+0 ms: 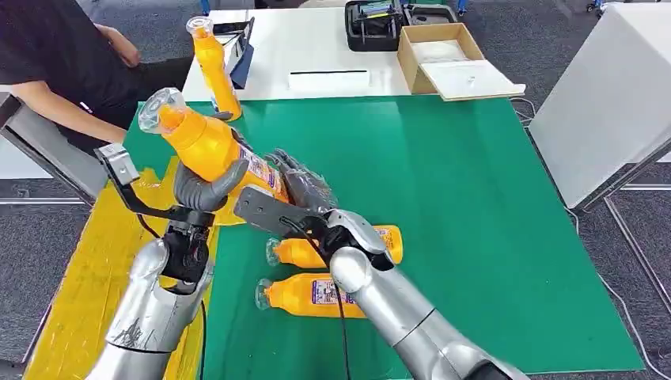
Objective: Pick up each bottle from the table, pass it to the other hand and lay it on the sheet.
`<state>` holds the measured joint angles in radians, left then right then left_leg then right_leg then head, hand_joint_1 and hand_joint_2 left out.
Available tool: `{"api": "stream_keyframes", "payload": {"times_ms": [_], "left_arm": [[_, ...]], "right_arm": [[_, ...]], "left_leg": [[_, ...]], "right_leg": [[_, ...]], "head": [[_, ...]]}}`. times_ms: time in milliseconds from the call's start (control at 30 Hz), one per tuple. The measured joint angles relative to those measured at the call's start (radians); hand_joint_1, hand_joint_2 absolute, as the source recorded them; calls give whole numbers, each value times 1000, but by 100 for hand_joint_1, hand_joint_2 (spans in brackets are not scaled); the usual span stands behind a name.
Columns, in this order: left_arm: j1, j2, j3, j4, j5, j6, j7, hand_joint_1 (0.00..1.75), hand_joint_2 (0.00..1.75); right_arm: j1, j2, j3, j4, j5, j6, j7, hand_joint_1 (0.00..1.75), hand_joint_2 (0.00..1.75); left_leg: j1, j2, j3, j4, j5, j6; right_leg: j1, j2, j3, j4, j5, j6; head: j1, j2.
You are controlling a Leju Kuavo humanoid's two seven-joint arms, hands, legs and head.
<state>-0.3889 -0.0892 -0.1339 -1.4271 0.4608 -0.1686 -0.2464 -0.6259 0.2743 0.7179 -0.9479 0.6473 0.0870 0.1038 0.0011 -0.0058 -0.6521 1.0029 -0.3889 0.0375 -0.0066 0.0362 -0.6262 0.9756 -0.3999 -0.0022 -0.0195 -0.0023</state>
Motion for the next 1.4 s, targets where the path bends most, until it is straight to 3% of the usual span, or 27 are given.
{"api": "stream_keyframes", "payload": {"times_ms": [533, 733, 833, 967, 1233, 1400], "left_arm": [[6, 11, 48, -1, -132, 48, -47, 175, 175], [6, 51, 66, -36, -500, 288, -80, 175, 175], [-13, 103, 72, -26, -724, 376, -61, 175, 175], [-58, 156, 74, 70, -981, 462, -68, 175, 175], [-115, 199, 6, 305, -1368, 610, -51, 175, 175], [-129, 202, -72, 484, -1415, 656, -71, 175, 175]], "right_arm": [[179, -143, -151, -287, 10, 21, -28, 0, 0], [259, -207, -186, -393, -9, 24, -16, 0, 0], [308, -261, -209, -464, -35, 24, -10, 0, 0], [372, -305, -255, -555, -34, 28, 2, 0, 0], [470, -354, -310, -668, -31, 30, 14, 0, 0], [507, -379, -346, -705, -38, 27, 16, 0, 0]], "left_leg": [[0, -1, -1, 0, 0, 0], [0, -1, -1, 0, 0, 0], [0, -2, -1, 0, 0, 0], [0, -1, 0, 0, 0, 0], [0, -1, 0, 0, 0, 0], [-1, -1, 0, 0, 0, 0]], "right_leg": [[0, -1, 0, 0, 0, 0], [0, -1, 0, 0, 0, 0], [0, -1, 0, 0, 0, 0], [0, -1, 0, 0, 0, 0], [0, -1, 0, 0, 0, 0], [-1, -1, 0, 0, 0, 0]], "head": [[0, 0], [0, 0], [0, 0], [0, 0], [0, 0], [0, 0]]}}
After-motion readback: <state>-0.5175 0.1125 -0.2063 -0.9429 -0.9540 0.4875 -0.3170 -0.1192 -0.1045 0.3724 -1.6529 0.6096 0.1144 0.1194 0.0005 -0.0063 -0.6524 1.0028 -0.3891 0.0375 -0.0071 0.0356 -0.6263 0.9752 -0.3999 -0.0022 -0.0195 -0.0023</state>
